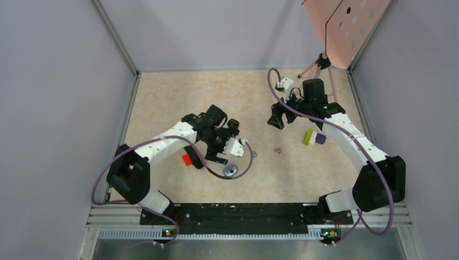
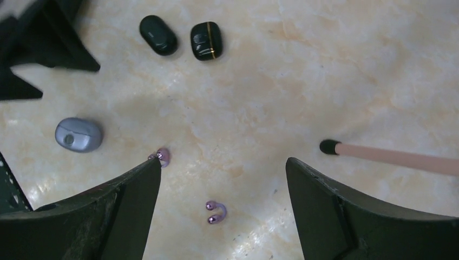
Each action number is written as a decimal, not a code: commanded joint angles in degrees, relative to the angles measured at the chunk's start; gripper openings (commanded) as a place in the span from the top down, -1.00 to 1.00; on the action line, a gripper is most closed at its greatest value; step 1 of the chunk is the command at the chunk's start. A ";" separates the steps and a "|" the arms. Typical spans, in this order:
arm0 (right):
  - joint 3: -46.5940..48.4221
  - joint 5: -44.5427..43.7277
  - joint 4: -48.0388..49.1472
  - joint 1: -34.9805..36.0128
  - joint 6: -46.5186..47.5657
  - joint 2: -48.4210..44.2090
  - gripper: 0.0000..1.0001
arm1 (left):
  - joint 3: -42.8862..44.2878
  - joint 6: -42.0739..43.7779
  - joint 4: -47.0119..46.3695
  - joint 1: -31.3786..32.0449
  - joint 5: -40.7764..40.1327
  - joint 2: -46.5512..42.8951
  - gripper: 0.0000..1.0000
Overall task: Insert the wireless bluetooth earbuds into the charging case
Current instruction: Place the charging case at the center of the board, then pick up the charging case at the center of the board.
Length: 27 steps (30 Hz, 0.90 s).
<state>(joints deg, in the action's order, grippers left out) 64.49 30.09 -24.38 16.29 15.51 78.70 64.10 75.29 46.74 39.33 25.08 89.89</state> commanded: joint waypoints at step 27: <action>4.75 19.42 -14.13 25.02 61.27 23.75 -0.55 | -0.23 -99.09 -22.53 -33.22 -12.62 -11.84 -0.76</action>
<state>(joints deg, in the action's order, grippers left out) 70.15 46.48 -38.57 39.05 73.84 100.95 64.20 -21.08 27.35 7.35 13.10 79.77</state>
